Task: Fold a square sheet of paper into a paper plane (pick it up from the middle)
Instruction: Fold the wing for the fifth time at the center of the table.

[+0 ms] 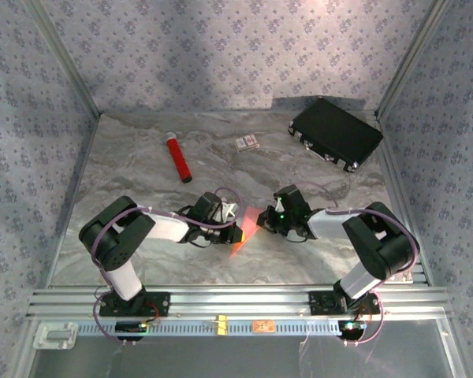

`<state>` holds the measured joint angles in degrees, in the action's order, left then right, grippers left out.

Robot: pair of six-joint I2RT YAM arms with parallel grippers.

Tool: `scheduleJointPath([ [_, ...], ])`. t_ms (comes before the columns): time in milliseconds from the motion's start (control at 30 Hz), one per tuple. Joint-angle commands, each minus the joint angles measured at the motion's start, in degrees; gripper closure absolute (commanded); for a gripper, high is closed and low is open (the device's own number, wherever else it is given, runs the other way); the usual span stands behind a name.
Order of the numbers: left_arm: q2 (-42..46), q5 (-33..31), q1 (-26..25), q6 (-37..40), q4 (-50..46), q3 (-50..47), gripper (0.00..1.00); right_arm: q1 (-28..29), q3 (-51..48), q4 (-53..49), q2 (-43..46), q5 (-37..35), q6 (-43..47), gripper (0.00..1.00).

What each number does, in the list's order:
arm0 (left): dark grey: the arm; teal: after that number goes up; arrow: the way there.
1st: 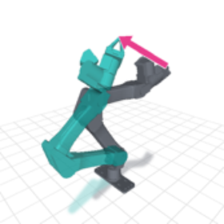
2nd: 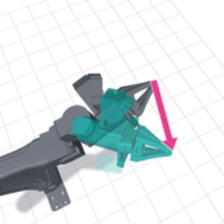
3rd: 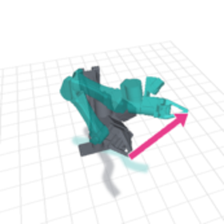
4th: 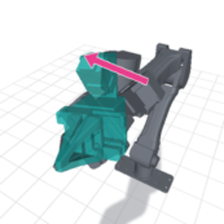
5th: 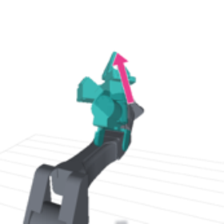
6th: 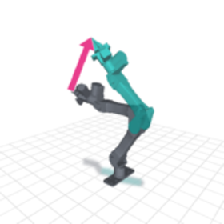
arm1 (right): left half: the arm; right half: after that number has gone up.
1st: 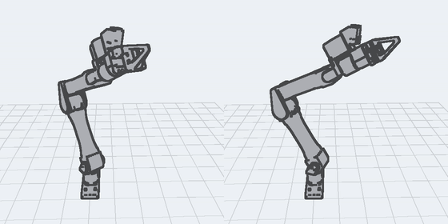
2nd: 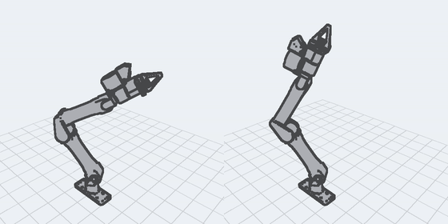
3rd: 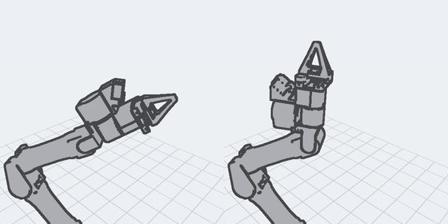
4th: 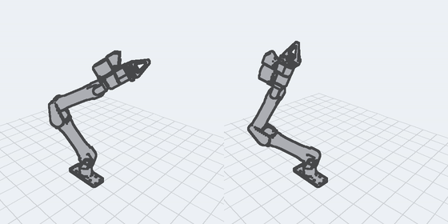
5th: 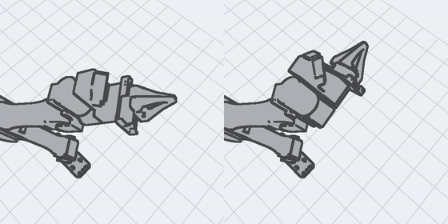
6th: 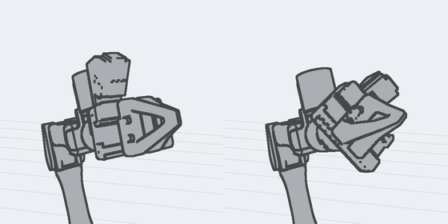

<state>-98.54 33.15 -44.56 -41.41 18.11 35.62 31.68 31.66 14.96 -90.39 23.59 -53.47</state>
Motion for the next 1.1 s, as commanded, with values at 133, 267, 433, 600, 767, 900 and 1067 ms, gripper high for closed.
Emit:
scheduleJointPath([
  [133,-2.14,-2.69,0.13,0.48,-12.00,-3.49,1.00,-0.44,1.12,-1.92,-0.64,0.19,1.48,0.94],
  [267,-0.05,-1.11,0.04,0.16,-11.73,-3.03,0.98,-0.30,0.93,-7.47,-1.52,-5.58,2.17,0.97],
  [433,5.37,0.42,0.11,1.00,-14.55,-1.71,0.88,-0.18,1.33,-9.93,-2.95,-6.91,3.50,0.98],
  [600,11.51,0.22,0.07,0.39,-16.44,-1.21,0.81,0.21,2.34,-11.81,-2.60,-7.47,4.50,0.98],
  [767,15.87,0.68,0.02,-1.25,-15.71,-0.40,0.83,0.38,2.77,-12.11,-2.90,-7.50,4.65,0.98],
  [900,14.99,3.15,-0.03,-1.89,-14.05,0.16,0.86,0.50,3.05,-12.41,-3.04,-7.44,4.70,0.98],
  [1067,11.93,4.61,-0.70,-2.01,-12.65,0.08,0.89,0.71,3.08,-12.77,-3.06,-7.67,4.70,0.98],
])
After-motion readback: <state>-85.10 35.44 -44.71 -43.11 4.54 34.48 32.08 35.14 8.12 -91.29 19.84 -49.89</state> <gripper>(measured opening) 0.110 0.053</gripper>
